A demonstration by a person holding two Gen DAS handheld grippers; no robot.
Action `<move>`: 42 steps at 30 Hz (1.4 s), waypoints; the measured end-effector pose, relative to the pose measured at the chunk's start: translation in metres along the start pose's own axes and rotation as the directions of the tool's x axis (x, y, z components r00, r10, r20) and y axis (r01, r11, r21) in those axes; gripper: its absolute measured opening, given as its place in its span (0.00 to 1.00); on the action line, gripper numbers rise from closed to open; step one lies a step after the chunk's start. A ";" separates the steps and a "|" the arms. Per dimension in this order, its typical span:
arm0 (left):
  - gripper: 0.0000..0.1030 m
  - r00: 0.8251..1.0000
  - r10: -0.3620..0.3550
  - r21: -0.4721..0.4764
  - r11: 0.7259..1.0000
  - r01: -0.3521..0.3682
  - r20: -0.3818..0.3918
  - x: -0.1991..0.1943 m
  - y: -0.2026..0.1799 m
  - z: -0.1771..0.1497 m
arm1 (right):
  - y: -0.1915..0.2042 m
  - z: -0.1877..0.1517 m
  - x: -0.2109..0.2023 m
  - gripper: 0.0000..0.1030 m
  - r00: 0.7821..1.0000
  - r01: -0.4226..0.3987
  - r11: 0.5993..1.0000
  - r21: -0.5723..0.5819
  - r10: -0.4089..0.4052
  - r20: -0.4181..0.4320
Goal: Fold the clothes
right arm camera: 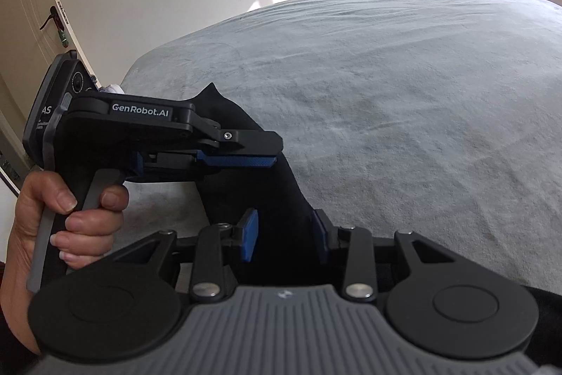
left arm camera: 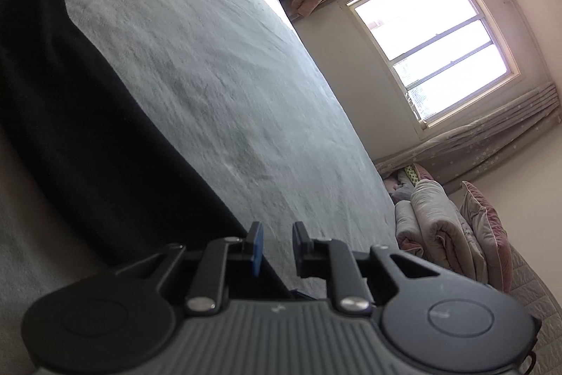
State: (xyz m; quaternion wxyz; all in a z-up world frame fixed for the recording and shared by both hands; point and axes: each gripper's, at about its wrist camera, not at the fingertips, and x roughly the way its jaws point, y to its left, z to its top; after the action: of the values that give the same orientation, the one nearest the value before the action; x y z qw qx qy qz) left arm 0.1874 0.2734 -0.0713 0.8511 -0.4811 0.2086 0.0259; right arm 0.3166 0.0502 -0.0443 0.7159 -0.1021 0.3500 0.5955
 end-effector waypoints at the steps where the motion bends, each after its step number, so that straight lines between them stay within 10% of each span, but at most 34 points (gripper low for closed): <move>1: 0.16 1.000 -0.005 0.003 1.000 0.005 -0.006 0.001 -0.001 -0.001 | 0.003 -0.002 0.001 0.39 1.000 0.004 1.000 -0.014 -0.004 -0.004; 7: 0.02 0.967 0.254 0.116 0.961 -0.249 -0.022 0.013 -0.005 -0.005 | 0.010 -0.006 -0.002 0.39 1.000 0.008 0.998 -0.058 -0.009 -0.012; 22: 0.02 0.967 0.255 0.140 0.958 -0.249 -0.025 0.014 -0.002 -0.002 | -0.006 0.006 0.020 0.38 0.990 0.113 0.993 -0.029 -0.115 -0.084; 34: 0.17 0.977 0.207 0.089 0.973 -0.212 0.053 0.000 -0.001 0.002 | 0.035 0.000 0.019 0.05 0.968 0.234 0.936 -0.263 -0.250 -0.026; 42: 0.19 0.917 0.328 -0.001 0.942 -0.337 0.226 -0.026 0.006 0.010 | 0.027 0.011 0.035 0.04 0.885 0.464 0.838 -0.289 -0.454 0.103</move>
State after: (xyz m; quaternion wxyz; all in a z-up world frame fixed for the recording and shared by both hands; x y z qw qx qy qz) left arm 0.1660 0.2889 -0.0617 0.8613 -0.4164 0.1910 0.2197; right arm 0.2969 0.0909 -0.0509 0.8183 -0.2831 0.2080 0.4549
